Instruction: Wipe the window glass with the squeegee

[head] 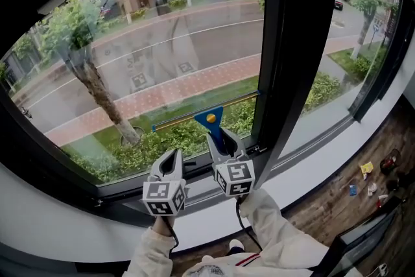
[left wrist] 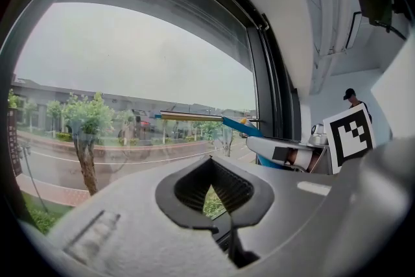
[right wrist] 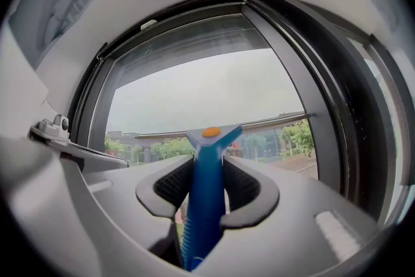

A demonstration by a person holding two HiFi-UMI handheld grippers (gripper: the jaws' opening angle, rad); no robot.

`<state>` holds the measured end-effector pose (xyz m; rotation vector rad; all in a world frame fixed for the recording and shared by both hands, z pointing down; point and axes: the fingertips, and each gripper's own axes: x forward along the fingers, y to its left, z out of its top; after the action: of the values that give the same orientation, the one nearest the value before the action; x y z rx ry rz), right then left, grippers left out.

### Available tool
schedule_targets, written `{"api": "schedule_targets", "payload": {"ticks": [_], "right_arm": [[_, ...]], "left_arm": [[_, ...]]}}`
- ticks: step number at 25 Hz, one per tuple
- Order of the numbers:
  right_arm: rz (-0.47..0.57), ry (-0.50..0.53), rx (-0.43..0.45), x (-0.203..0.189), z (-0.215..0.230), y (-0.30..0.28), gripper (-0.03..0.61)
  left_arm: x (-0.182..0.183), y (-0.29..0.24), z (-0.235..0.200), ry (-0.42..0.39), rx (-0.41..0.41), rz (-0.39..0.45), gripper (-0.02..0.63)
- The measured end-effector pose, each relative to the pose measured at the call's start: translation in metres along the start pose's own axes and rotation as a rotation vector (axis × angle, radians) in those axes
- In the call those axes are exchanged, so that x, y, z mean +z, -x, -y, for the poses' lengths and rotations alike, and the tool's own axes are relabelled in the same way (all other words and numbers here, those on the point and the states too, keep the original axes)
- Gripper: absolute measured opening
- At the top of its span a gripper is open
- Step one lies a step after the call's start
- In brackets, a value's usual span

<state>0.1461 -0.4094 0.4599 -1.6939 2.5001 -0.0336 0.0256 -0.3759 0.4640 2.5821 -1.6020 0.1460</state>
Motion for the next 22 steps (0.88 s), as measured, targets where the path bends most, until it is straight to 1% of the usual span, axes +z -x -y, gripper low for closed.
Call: {"api": "schedule_targets", "payload": {"ticks": [4, 12, 17, 22], "right_arm": [[-0.032, -0.003, -0.001, -0.017, 0.001, 0.002, 0.143], [-0.095, -0.04, -0.011, -0.053, 0.002, 0.009, 0.143], [-0.136, -0.031, -0.011, -0.079, 0.004, 0.011, 0.143], [-0.174, -0.046, -0.018, -0.106, 0.006, 0.017, 0.143]], "left_arm": [[-0.014, -0.002, 0.002, 0.009, -0.007, -0.026, 0.0], [-0.044, -0.005, 0.004, 0.03, -0.013, -0.079, 0.0], [-0.056, -0.007, 0.001, 0.039, -0.008, -0.103, 0.0], [-0.066, -0.008, 0.001, 0.045, -0.01, -0.122, 0.0]]}}
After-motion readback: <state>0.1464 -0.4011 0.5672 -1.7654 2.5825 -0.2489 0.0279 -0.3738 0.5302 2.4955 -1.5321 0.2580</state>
